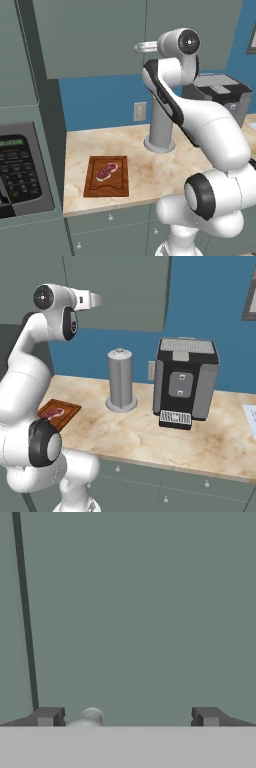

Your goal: Open the cabinet, retrieve the rolling pin, and place it next to the meat on the cutting board to prepare for tenderizing.

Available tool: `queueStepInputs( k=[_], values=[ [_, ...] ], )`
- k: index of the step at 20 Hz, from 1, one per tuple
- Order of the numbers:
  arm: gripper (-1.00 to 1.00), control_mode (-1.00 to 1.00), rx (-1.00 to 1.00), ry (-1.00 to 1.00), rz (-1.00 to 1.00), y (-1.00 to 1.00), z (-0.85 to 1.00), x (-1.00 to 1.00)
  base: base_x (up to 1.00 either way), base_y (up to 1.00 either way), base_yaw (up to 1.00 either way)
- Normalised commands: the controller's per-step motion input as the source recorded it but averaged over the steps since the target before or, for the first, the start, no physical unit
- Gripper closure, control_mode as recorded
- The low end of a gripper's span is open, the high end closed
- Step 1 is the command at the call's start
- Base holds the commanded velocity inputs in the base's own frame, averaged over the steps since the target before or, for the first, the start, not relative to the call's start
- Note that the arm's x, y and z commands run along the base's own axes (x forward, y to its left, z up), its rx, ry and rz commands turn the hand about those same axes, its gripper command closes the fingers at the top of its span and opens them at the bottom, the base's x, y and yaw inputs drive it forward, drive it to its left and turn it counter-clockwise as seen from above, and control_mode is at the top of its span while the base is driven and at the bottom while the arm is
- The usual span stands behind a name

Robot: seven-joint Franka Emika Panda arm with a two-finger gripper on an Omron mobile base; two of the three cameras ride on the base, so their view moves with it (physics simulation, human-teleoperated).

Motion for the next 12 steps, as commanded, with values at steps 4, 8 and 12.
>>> queueStepInputs(
  k=[4,8,12],
  values=[
    [1.0,-1.0,-0.03,0.02,0.0,0.12,0.0,0.15,0.0,0.0,0.0],
    [1.0,-1.0,0.0,0.0,0.0,0.08,0.0,0.15,0.0,0.0,0.0],
    [1.0,-1.0,0.0,0.0,0.0,0.03,0.0,0.03,0.0,0.0,0.0]
  ],
)
